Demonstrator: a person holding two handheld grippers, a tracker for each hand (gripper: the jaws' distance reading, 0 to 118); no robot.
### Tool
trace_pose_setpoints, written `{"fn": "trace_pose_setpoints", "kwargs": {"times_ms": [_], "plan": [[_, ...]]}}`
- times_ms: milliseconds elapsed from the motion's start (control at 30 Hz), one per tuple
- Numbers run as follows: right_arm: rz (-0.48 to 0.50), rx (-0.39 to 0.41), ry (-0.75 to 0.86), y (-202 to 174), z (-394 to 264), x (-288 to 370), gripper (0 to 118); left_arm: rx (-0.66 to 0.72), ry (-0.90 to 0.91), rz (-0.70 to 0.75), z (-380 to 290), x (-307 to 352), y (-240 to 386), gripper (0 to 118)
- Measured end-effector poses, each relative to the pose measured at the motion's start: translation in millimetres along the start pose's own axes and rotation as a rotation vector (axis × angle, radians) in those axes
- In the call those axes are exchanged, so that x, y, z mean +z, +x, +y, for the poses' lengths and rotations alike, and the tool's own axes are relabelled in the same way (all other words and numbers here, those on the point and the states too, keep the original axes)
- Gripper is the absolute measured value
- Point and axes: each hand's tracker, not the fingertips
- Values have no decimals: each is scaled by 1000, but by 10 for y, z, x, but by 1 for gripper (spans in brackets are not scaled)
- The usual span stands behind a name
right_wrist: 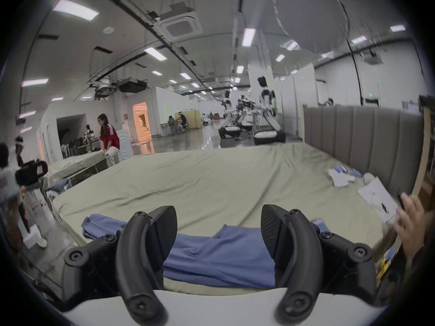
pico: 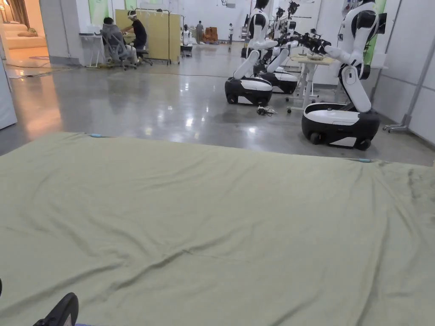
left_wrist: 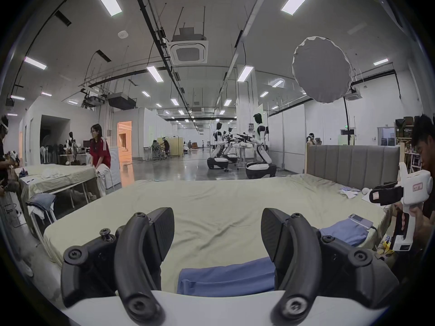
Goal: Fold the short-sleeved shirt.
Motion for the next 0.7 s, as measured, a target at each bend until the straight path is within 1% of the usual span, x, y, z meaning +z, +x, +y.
{"fn": "trace_pose_setpoints", "kwargs": {"times_ms": [67,100,133,167,200,233,267,300,333,400,500,533,600,700], "plan": [[-3,40,14,-137,29,15,81,17,-5,-11,53,13,65,74],[-2,53,20,-197,44,22,78,25,0,-16,58,34,91,61],[7,71,17,-248,51,19,70,30,38,-27,45,78,111,32],[13,92,13,-298,43,11,56,23,78,-69,36,111,128,8],[20,108,5,-343,41,6,37,26,56,-33,73,79,207,7],[25,120,6,-379,31,10,15,20,37,40,81,65,222,7],[21,126,7,-418,24,9,0,26,15,-8,80,53,206,4],[8,139,23,-454,-14,23,0,39,-4,-30,64,53,192,4],[-2,146,67,-496,-34,68,0,49,-4,-15,79,46,210,4],[21,123,48,-537,-3,62,0,54,-36,-15,71,39,210,3],[2,118,41,-564,-1,-24,0,30,-58,-16,52,44,226,3],[4,102,31,-556,6,-49,0,22,-53,-1,45,48,246,3],[23,56,28,-507,20,-72,0,5,-67,-16,63,45,246,3],[25,56,27,-519,8,-87,0,23,-74,-14,49,-1,199,3]]}}
